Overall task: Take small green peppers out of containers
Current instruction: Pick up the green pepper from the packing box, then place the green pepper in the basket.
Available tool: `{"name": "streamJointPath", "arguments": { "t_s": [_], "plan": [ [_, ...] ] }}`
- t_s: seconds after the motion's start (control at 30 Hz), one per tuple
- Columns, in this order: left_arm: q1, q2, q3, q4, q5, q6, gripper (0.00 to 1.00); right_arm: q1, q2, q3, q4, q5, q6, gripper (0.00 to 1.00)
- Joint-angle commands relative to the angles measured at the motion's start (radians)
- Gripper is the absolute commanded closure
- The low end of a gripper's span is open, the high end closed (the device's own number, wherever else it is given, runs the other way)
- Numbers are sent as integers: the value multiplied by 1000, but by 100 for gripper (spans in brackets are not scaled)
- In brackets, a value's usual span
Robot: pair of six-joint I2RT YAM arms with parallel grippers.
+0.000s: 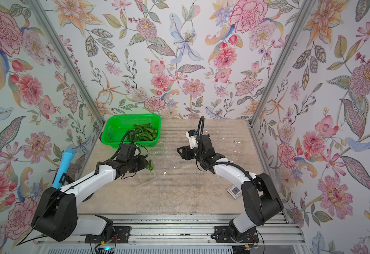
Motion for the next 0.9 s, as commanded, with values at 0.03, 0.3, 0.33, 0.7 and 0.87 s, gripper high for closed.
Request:
{"name": "streamJointPath", "arguments": {
  "t_s": [0.03,0.3,0.33,0.7,0.87],
  "plan": [
    [54,-4,163,-36,-7,79,95,-2,22,89,-25,-19,-20,40],
    [195,257,622,-92,23,216,92,-39,151,327,-78,-48,-34,40],
    [208,296,662,-93,33,221,92,-43,171,352,-78,-51,-31,40],
    [326,791,1080,-103,45,287,93,-80,375,555,-97,-124,-14,40],
    [344,852,1122,-91,27,322,57,-85,355,518,-121,-118,-27,37]
  ]
}}
